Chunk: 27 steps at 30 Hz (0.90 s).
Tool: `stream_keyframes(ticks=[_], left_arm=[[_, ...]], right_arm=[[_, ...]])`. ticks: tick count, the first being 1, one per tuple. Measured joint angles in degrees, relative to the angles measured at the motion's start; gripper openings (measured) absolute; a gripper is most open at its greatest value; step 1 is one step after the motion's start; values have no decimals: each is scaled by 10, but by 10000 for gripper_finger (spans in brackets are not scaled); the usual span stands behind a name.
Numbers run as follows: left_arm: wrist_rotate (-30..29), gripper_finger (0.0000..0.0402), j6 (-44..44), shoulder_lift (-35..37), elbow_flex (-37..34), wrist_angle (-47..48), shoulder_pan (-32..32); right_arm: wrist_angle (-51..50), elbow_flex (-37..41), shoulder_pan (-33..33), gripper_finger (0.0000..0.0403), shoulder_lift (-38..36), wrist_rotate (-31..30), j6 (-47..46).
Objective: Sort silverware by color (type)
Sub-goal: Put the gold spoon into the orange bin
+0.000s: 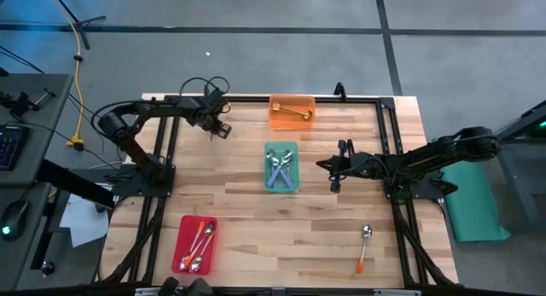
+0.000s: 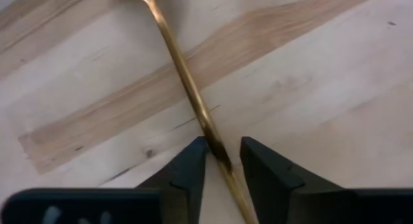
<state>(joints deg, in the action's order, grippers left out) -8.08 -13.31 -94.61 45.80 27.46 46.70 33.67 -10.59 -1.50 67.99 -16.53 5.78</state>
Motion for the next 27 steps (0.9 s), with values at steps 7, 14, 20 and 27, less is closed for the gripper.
stream_keyframes(ticks=[7,14,20,27], left_arm=[[-2,12,33,0,0,10,-10],[-40,7,54,16,-3,21,-41],[-37,5,47,97,-3,47,-71],[-26,5,25,178,-3,9,-145]], right_arm=[[0,0,0,0,0,0,-6],[0,0,0,0,0,0,-9],[0,0,0,0,0,0,-9],[0,0,0,0,0,0,-26]])
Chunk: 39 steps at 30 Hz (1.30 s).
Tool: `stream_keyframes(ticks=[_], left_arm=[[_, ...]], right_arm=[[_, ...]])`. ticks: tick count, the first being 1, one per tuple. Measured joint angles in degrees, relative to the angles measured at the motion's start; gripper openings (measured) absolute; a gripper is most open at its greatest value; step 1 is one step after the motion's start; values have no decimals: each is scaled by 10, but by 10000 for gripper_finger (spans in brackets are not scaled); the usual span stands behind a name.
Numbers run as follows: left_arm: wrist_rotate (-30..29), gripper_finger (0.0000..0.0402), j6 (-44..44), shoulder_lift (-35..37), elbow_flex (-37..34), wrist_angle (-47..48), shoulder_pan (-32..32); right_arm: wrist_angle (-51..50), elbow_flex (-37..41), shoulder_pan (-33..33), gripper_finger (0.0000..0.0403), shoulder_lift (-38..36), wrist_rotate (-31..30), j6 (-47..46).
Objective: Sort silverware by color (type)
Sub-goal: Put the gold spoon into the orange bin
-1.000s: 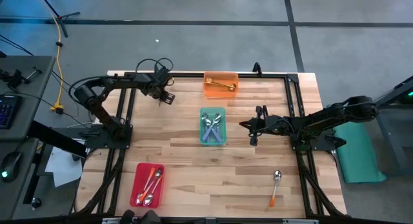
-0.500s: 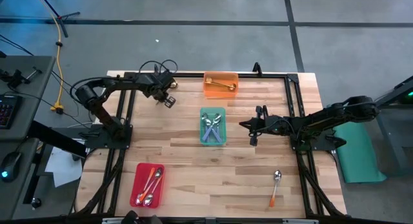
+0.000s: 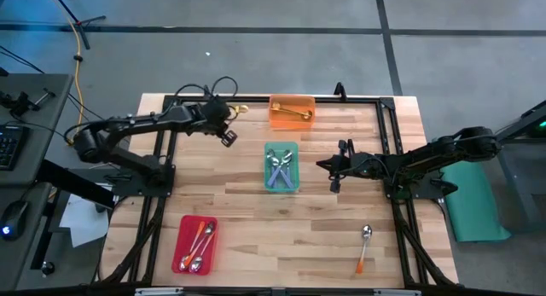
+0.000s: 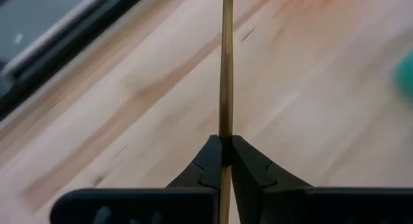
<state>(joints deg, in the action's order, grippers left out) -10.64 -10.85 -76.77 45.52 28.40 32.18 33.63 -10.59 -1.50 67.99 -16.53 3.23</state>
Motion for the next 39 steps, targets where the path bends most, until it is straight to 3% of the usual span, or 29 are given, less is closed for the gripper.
stream_keyframes(ticks=[4,8,17,21,28,32,35,39], left_arm=[[18,4,-12,12,0,-65,-41],[56,4,-15,8,-8,-182,-78],[133,4,-10,1,-60,-462,-127],[156,4,-10,-2,-99,-589,-149],[178,4,-10,-45,-140,-728,-193],[183,4,-6,-78,-141,-784,-215],[190,4,-5,-103,-140,-827,-224],[190,4,-5,-127,-140,-855,-233]], right_arm=[[13,0,0,0,0,0,-6],[91,0,14,0,3,10,-33],[255,-16,79,1,68,131,-54],[292,-55,88,7,116,137,-58],[303,-161,88,97,180,141,-58],[286,-216,88,149,201,175,-58],[272,-249,87,167,212,207,-59],[243,-276,87,162,222,212,-66]])
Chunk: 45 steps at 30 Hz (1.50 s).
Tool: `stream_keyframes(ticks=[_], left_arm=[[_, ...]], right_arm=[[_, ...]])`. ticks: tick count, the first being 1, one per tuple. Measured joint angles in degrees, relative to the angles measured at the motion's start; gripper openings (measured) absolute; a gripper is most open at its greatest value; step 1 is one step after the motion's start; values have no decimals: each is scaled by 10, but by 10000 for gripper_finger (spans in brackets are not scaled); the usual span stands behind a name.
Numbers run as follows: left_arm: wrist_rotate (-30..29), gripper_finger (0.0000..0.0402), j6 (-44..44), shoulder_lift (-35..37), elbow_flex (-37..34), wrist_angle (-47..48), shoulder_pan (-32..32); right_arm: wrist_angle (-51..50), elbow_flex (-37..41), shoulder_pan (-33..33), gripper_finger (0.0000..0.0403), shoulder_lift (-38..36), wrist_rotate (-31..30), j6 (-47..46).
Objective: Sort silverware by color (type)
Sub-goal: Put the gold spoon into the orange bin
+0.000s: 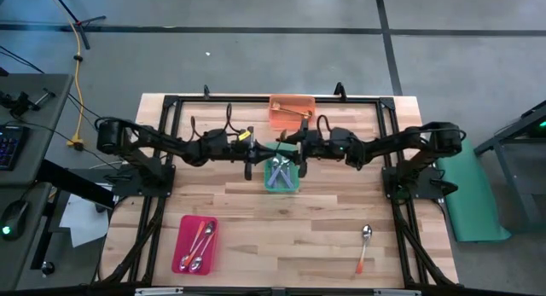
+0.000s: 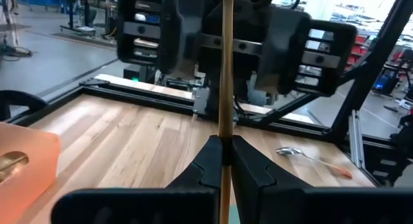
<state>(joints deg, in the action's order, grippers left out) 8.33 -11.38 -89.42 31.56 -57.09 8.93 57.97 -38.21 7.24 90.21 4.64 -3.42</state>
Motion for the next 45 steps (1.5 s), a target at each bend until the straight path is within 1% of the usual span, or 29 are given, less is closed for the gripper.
stream_keyframes(ticks=[2,5,7,10,11,12,15,19,21,23,24,26,29,32,36,39,42,45], left_arm=[[0,4,0,-3,0,-8,-4],[0,5,4,-7,0,-5,-5],[0,5,5,-7,0,-7,-5],[1,5,5,-6,0,-8,-5],[-3,5,4,-6,0,-8,-5],[-3,7,3,-6,0,-8,-5],[-7,18,-7,-6,0,-7,-6],[-17,48,-5,-6,0,8,-5],[-33,63,8,-5,0,27,-5],[-64,74,27,-6,0,46,-5],[-80,78,36,-6,0,58,-5],[-107,84,51,-6,0,80,-4],[-125,86,72,-6,-2,99,-6],[-134,87,80,-6,-16,96,-7],[-140,87,73,-6,-54,42,-7],[-140,87,68,-6,-88,-15,-7],[-140,87,61,-2,-116,-66,-7],[-140,87,60,4,-135,-90,-7]], right_arm=[[-4,-5,0,149,2,0,-2],[-3,-8,-2,117,5,-1,7],[-3,-8,-5,86,5,-1,13],[-4,-8,-10,26,5,-2,34],[-4,-8,-12,14,5,0,38],[-4,-8,-14,10,5,-1,44],[-5,-8,-16,16,5,-3,49],[-8,-7,-13,4,5,-13,57],[-10,-7,-5,4,2,-12,58],[-27,-14,5,3,0,-15,63],[-47,-18,10,2,-4,-20,65],[-122,-46,24,2,-11,-31,70],[-286,-108,42,1,-23,-62,95],[-457,-183,60,1,-23,-101,138],[-617,-272,100,1,1,-108,191],[-683,-311,135,1,35,-106,235],[-711,-346,172,0,72,-99,266],[-746,-379,209,0,114,-90,288]])
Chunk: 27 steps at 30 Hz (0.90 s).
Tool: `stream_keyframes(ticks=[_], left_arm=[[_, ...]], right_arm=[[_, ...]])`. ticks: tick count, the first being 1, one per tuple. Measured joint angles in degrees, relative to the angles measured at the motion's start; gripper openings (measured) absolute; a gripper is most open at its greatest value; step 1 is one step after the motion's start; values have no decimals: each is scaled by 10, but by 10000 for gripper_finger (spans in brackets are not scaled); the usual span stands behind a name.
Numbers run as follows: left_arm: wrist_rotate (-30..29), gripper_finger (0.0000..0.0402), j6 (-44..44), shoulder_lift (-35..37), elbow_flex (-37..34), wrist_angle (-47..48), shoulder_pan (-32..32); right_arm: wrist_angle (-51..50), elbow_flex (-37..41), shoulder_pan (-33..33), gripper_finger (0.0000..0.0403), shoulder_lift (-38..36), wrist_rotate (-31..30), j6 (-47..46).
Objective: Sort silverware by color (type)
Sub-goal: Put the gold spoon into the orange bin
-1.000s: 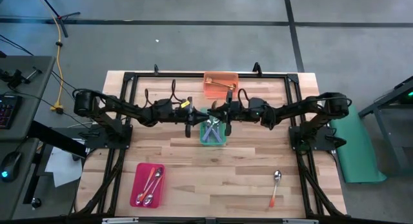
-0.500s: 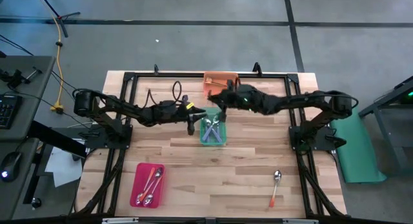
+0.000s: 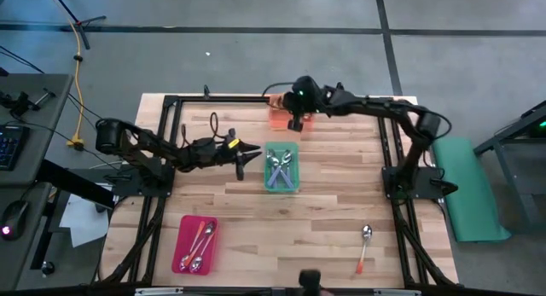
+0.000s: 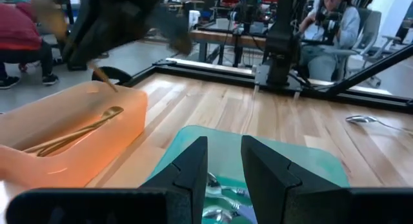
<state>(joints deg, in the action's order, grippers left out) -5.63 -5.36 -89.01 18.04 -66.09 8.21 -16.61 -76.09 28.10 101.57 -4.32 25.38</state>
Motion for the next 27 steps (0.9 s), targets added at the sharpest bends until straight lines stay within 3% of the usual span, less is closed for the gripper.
stream_keyframes(ticks=[9,27], left_arm=[[11,87,-1,9,-8,-7,-1],[21,87,0,9,-7,-11,0]], right_arm=[[-81,-78,55,0,96,12,20],[-66,-74,65,0,129,49,28]])
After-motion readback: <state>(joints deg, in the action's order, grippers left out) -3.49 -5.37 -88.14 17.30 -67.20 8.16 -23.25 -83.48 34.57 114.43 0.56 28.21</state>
